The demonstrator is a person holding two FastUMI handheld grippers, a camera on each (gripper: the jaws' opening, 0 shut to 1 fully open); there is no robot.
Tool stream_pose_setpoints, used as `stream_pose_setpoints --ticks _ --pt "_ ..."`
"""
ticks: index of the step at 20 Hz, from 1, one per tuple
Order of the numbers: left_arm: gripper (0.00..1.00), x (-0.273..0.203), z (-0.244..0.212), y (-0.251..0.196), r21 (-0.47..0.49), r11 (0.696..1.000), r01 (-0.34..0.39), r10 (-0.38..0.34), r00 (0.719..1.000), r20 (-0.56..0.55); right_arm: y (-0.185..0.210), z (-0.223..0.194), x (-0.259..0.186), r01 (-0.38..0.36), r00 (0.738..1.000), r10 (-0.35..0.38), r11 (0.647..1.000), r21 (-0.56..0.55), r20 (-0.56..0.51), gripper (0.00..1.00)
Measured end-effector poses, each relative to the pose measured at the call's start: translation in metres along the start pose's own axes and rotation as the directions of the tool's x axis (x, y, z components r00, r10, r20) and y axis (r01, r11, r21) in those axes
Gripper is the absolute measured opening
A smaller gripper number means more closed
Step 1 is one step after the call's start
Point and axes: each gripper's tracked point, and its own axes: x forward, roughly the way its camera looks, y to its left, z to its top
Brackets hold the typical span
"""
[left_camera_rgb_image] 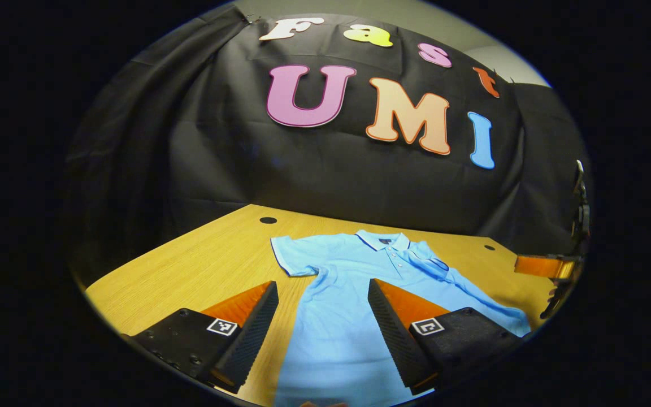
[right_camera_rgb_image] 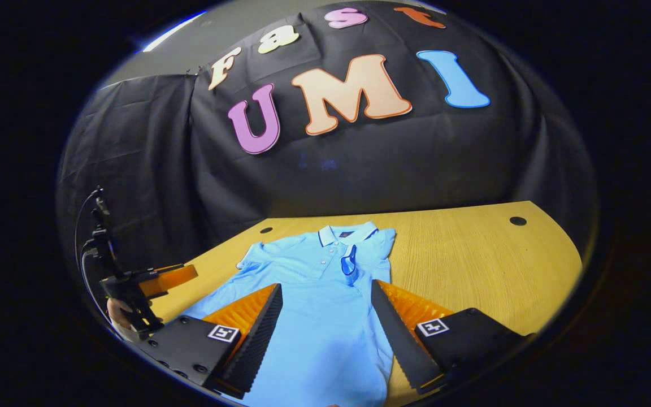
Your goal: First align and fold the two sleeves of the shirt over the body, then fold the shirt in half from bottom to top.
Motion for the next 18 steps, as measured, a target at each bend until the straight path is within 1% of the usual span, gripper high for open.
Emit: stream_pose_setpoints --ticks 1,3,5,6,10,12,14,16,18 --pt "0.95 0.006 0.006 0.005 -0.011 1.0 0.009 -0.009 1.0 -0.006 -0.002 0.001 -0.007 0.006 1.0 -0.006 1.0 -0.002 0.019 0.98" --pt "0.95 0.017 0.018 0.02 -0.02 1.0 0.0 0.0 1.0 -0.02 -0.017 -0.003 -0.019 0.049 0.998 -0.048 0.999 -0.021 0.042 0.98" --pt "0.95 0.03 0.025 0.031 -0.015 1.0 -0.004 0.004 0.999 -0.048 -0.026 -0.007 -0.03 0.083 0.996 -0.082 0.996 -0.039 0.043 0.98" --pt "0.95 0.037 0.028 0.034 -0.007 1.0 0.005 -0.005 0.998 -0.061 -0.026 -0.01 -0.034 0.093 0.995 -0.091 0.995 -0.043 0.038 0.98" --pt "0.95 0.07 0.028 0.04 0.008 1.0 0.015 -0.013 0.988 -0.152 -0.027 -0.008 -0.042 0.093 0.995 -0.091 0.994 -0.052 0.038 0.98" --pt "0.95 0.088 0.031 0.036 0.009 0.999 0.039 -0.037 0.983 -0.179 -0.025 -0.009 -0.043 0.086 0.996 -0.084 0.995 -0.047 0.035 0.98" --pt "0.95 0.109 0.029 0.035 -0.002 0.999 0.044 -0.043 0.974 -0.22 -0.024 -0.008 -0.044 0.079 0.996 -0.078 0.996 -0.036 0.03 0.98" --pt "0.95 0.129 0.022 0.041 -0.004 0.999 0.032 -0.032 0.965 -0.262 -0.024 -0.007 -0.045 0.078 0.997 -0.078 0.997 -0.026 0.03 0.98" --pt "0.95 0.152 0.01 0.053 0.008 1.0 0.001 0.002 0.953 -0.303 -0.025 -0.004 -0.046 0.078 0.996 -0.077 0.997 -0.022 0.036 0.98"
